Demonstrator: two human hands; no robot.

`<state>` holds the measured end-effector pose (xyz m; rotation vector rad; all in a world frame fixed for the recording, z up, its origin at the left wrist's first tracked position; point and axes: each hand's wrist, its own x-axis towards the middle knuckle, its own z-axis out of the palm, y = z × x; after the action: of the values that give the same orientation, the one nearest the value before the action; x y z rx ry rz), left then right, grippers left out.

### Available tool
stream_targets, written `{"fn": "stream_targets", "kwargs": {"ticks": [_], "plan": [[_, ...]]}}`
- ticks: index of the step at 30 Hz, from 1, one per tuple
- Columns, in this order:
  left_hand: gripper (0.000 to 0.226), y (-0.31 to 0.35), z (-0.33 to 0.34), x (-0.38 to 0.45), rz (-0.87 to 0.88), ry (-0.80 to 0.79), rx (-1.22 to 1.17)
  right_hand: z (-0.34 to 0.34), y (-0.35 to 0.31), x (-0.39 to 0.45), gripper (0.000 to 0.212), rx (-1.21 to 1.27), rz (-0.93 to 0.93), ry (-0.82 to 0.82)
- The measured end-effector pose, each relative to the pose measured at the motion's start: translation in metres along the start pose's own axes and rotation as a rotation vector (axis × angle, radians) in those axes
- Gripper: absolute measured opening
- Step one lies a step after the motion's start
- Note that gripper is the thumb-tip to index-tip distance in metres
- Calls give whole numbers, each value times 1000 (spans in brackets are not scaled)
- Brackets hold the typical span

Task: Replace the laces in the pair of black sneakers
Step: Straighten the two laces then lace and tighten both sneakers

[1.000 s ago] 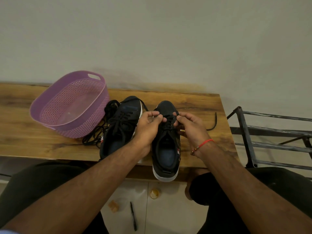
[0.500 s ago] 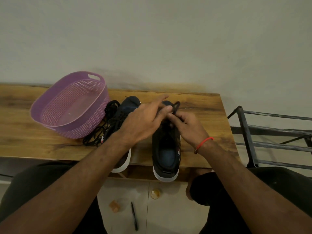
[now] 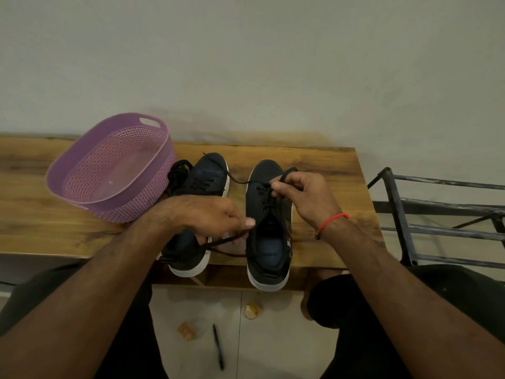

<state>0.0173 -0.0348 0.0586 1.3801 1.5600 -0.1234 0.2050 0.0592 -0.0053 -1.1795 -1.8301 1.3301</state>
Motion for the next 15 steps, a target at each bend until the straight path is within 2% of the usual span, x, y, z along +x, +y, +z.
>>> {"fn": "stream_targets", "kwargs": {"ticks": [2, 4, 6, 9, 15], "plan": [[31, -1, 3, 5, 21, 195, -16, 0, -1, 0, 10, -6, -5, -12], [32, -2, 7, 15, 126, 489, 132, -1, -2, 1, 10, -11, -14, -25], [32, -2, 13, 24, 238, 660, 107, -1, -2, 1, 9, -9, -16, -46], [29, -2, 18, 36, 291, 661, -30, 0, -1, 1, 10, -11, -20, -69], [10, -2, 20, 47, 213, 628, -155, 0, 0, 1, 9, -22, -26, -63]]}}
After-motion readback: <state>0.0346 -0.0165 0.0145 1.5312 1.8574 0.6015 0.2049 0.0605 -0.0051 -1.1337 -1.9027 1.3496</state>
